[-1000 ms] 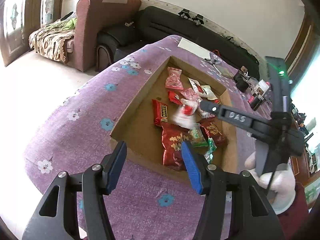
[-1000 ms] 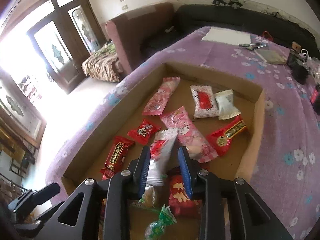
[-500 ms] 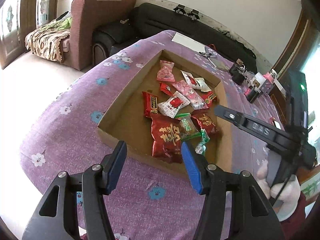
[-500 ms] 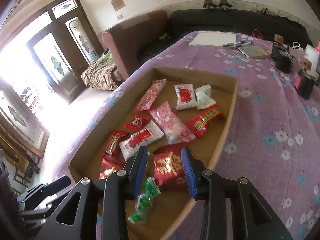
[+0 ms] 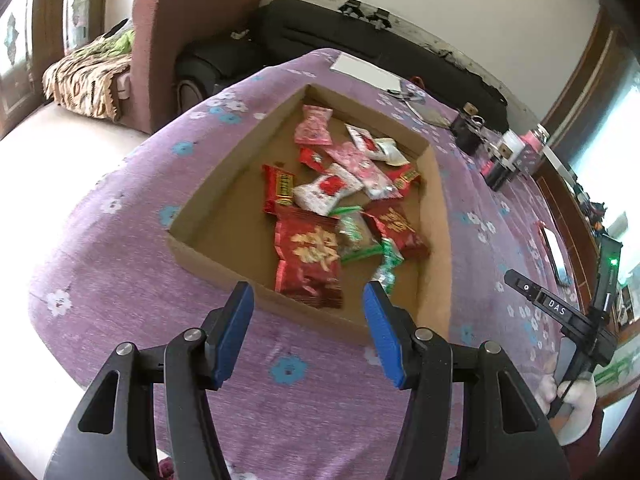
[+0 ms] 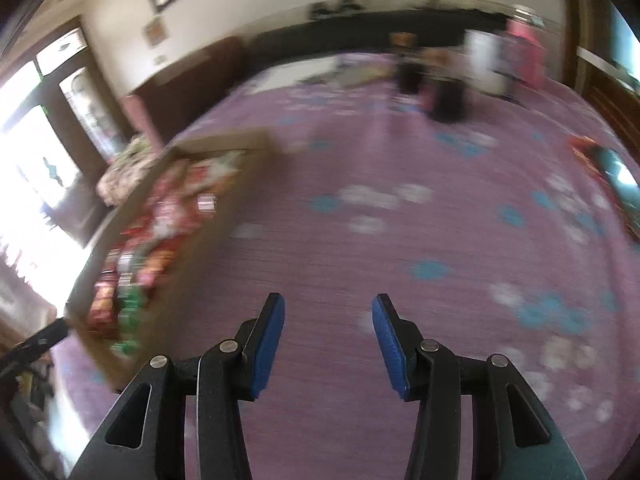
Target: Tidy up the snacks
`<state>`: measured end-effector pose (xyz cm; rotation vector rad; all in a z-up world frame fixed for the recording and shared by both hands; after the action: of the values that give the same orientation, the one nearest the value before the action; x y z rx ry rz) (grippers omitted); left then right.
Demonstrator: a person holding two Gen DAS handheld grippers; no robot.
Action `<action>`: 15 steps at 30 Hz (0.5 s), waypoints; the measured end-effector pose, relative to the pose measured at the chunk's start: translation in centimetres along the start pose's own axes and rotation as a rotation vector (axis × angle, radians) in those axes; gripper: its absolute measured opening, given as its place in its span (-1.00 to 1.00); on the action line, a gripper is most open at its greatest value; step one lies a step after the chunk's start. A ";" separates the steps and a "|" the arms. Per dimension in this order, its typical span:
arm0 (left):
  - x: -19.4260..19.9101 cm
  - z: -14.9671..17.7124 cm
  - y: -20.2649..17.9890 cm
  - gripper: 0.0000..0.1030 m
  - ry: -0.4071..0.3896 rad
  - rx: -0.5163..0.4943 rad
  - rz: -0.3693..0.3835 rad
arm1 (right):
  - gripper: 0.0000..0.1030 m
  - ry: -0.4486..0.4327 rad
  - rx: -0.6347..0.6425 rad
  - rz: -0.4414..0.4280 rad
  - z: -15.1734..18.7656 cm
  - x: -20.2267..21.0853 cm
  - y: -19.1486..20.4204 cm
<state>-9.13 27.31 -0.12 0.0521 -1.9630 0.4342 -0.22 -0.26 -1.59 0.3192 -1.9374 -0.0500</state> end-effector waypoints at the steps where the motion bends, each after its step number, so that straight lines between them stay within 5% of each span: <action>1: 0.0 0.1 -0.4 0.09 -0.001 -0.009 -0.001 | -0.07 0.000 -0.016 0.006 0.1 0.1 -0.9; 9: -0.2 0.7 -3.7 0.09 0.011 -0.072 -0.015 | 0.17 -0.004 -0.035 0.175 1.3 -0.1 -5.7; 15: 0.0 0.8 -5.4 0.09 -0.007 -0.093 -0.020 | 0.17 -0.008 -0.052 0.150 1.1 0.0 -7.0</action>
<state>-8.57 22.00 1.14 0.0143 -1.9856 0.3298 0.15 -7.14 -3.31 0.1389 -1.9595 -0.0029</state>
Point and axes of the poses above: each gripper's, at about its wrist camera, not at the fingertips, and x roughly against the way its jaws point, y to its left, z to its underside, the point moved 6 cm from there along -x, roughly the way its jaws point, and after that the axes turned 15 degrees about y, right-handed, at the moved point
